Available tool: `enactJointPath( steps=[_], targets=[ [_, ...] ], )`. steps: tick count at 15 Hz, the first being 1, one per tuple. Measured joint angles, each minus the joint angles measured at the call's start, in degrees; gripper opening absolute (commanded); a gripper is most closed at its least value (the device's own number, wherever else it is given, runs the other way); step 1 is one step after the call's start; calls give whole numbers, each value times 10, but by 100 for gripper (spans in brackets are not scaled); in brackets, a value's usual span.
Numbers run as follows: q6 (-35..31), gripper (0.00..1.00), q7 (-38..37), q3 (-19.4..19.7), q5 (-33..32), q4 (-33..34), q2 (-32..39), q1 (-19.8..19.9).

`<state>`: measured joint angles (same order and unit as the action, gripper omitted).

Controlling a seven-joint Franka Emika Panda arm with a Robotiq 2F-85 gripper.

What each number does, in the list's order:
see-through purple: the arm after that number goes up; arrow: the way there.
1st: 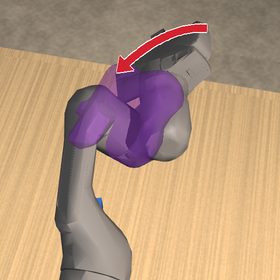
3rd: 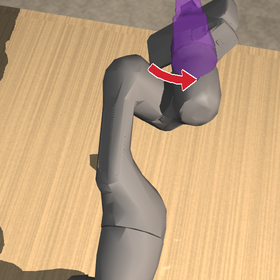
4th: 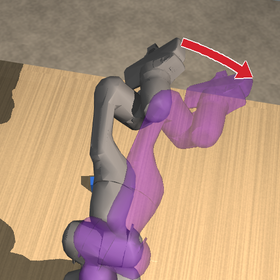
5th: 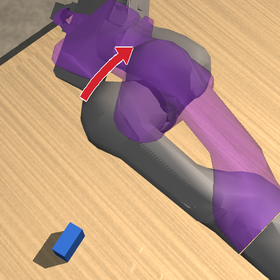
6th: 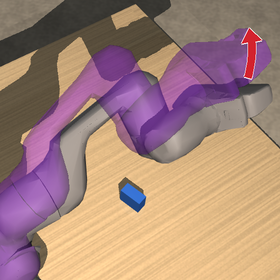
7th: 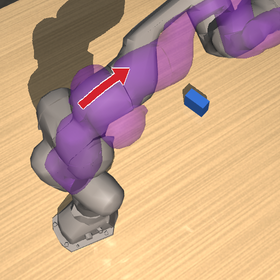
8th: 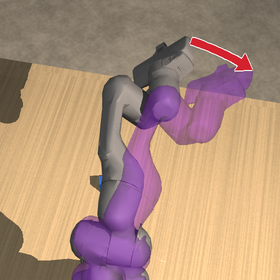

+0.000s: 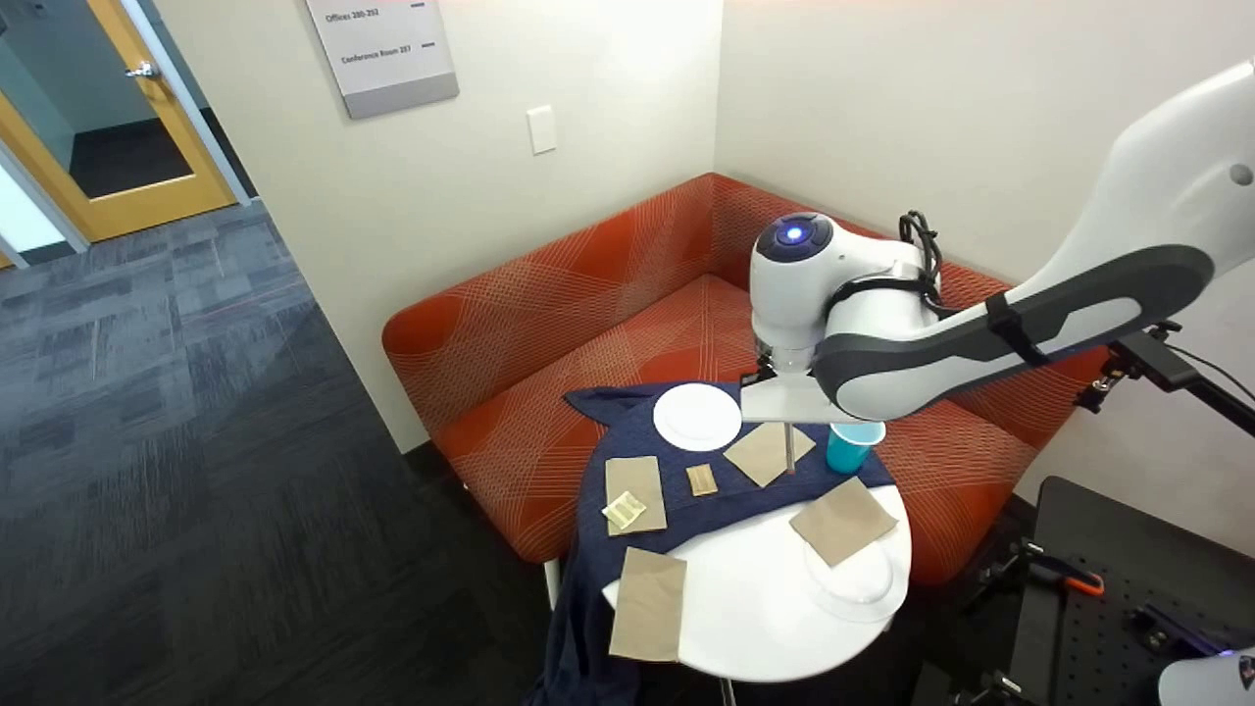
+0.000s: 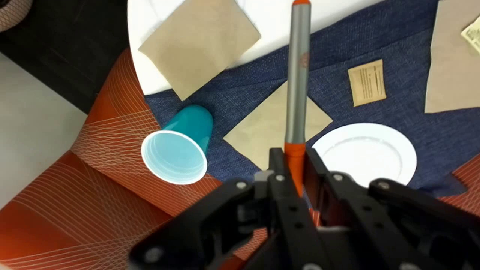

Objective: Put the marker in the cup

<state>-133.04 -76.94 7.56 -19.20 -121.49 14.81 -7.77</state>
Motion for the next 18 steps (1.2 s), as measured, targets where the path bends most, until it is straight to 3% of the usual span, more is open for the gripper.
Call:
enactJointPath(
  steps=[9, 18],
  targets=[
    [37, 4, -263, 1, -137, 1, 2, -3],
    [167, 4, -400, -2, -169, 21, 2, -3]
  ],
)
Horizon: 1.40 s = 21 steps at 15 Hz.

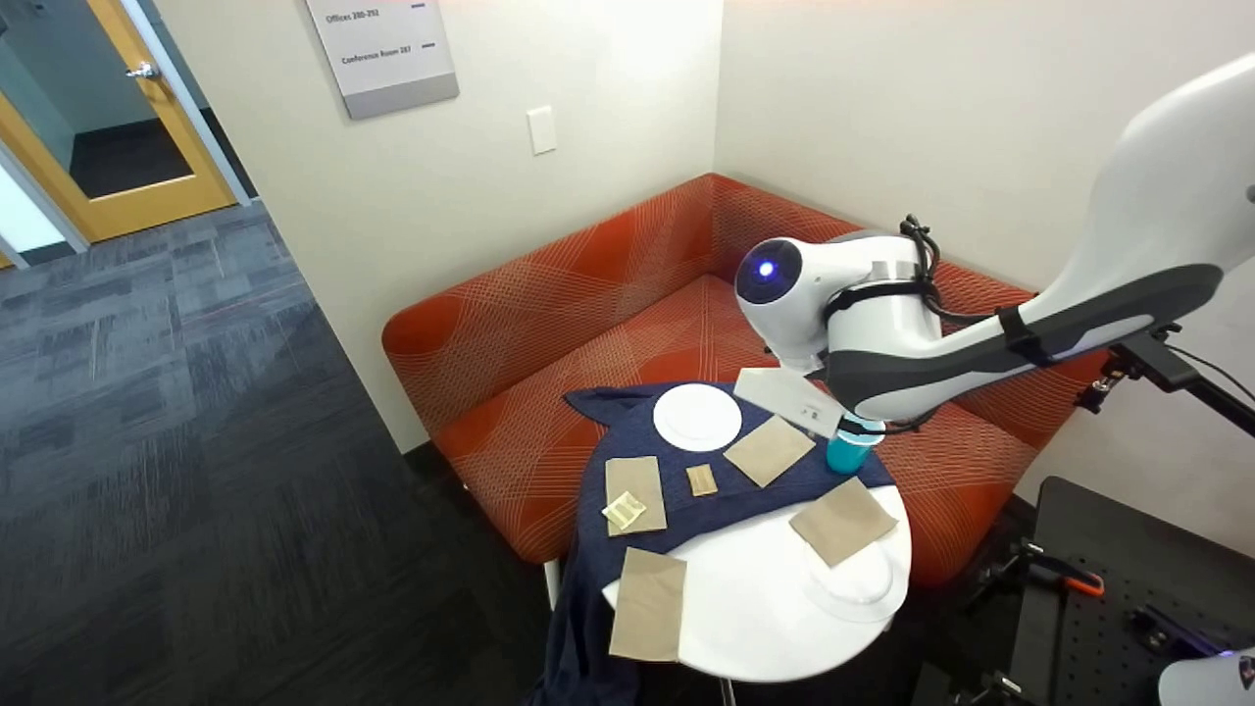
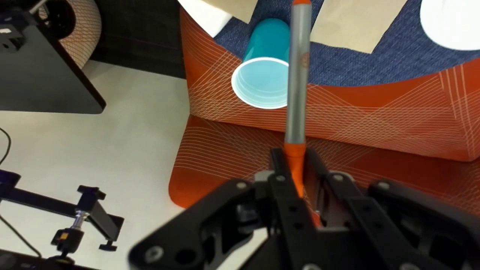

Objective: Put the marker in the cup

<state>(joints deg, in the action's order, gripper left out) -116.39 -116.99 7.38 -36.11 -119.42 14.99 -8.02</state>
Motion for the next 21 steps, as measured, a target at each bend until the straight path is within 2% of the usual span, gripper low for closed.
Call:
enactJointPath(
  steps=[7, 14, 18, 21],
  targets=[
    [100, 4, -40, -1, -52, 28, 4, 3],
    [152, 4, -41, -3, -147, 46, 33, 8],
    [177, 4, -82, -5, -191, 48, 55, 8],
    [183, 4, -126, -6, -195, 48, 66, 11]
  ],
)
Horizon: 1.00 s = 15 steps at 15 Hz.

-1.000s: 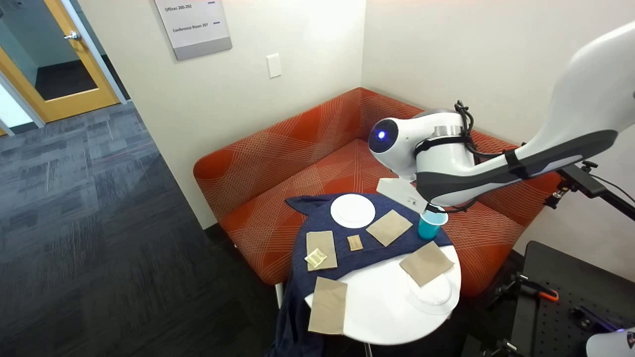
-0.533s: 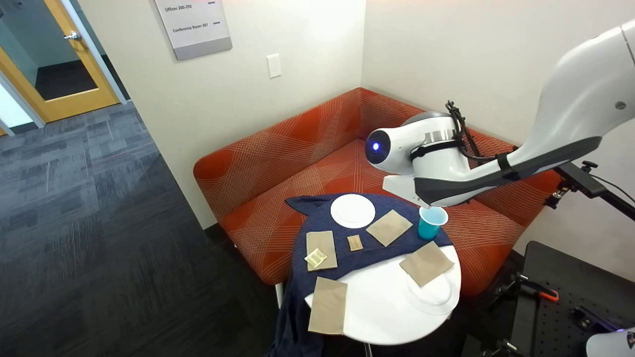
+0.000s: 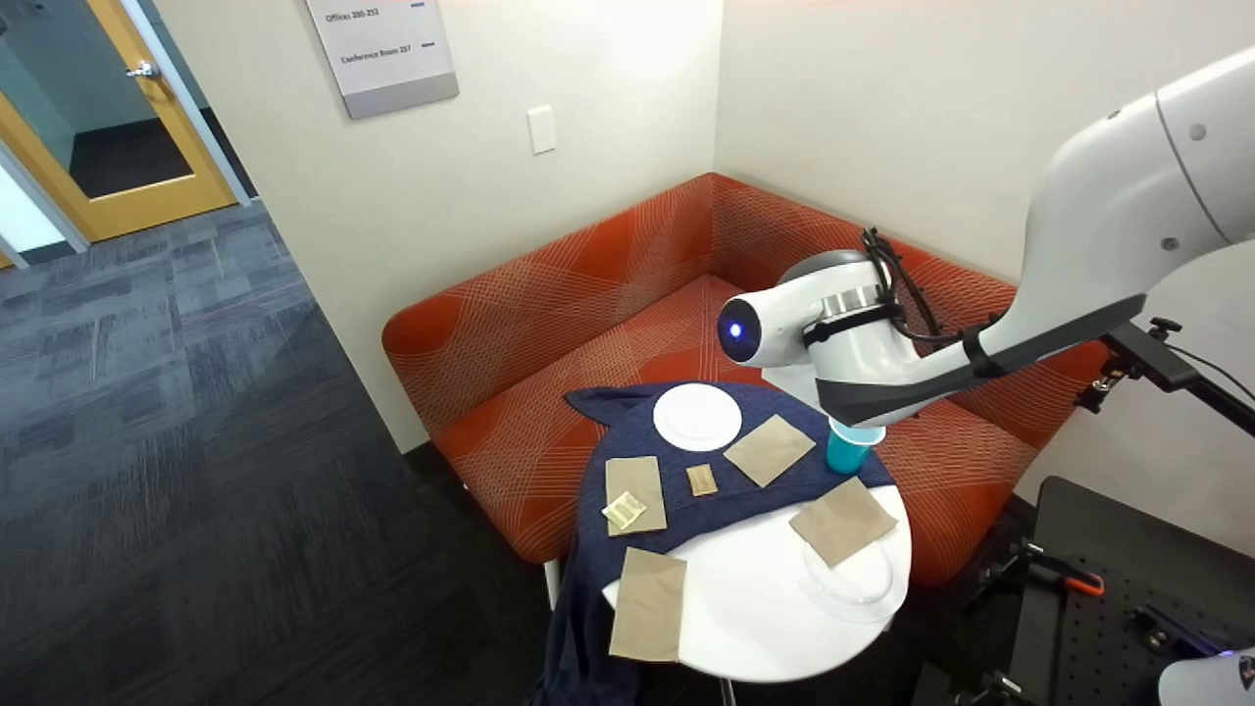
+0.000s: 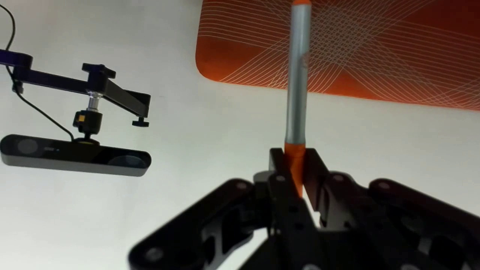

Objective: Put the marker in the cup

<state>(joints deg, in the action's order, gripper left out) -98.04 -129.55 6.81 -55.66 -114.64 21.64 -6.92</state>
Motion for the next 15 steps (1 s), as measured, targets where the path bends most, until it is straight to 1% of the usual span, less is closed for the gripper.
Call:
enactJointPath(
  steps=[3, 6, 10, 15],
  targets=[
    [0, 4, -33, 0, 0, 0, 11, 10],
    [0, 4, -45, 0, 1, 3, 26, 24],
    [0, 4, -48, 0, 9, 12, 51, 41],
    [0, 4, -49, 0, 24, 24, 81, 48]
  ],
)
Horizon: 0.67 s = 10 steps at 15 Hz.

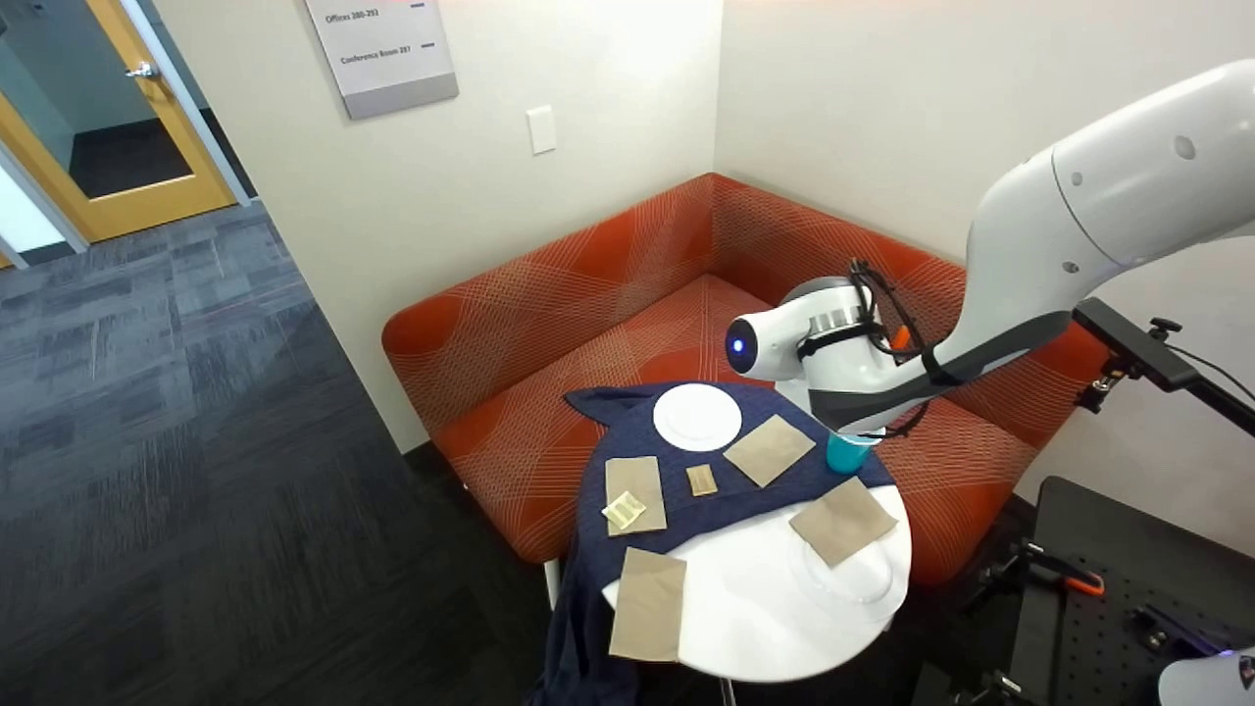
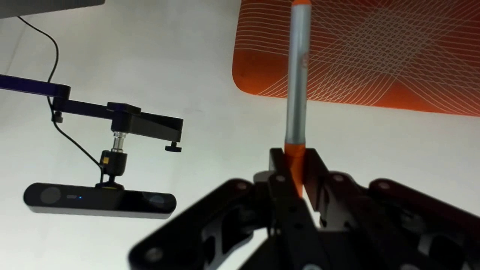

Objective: Put the marker in the cup

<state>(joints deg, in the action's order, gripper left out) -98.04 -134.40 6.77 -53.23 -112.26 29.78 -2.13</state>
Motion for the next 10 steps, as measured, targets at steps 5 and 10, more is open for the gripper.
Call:
enactJointPath(
  steps=[5, 10],
  targets=[
    [0, 4, 0, 0, 14, 13, 28, 0],
    [0, 4, -19, 1, 19, 32, 57, 1]
  ],
)
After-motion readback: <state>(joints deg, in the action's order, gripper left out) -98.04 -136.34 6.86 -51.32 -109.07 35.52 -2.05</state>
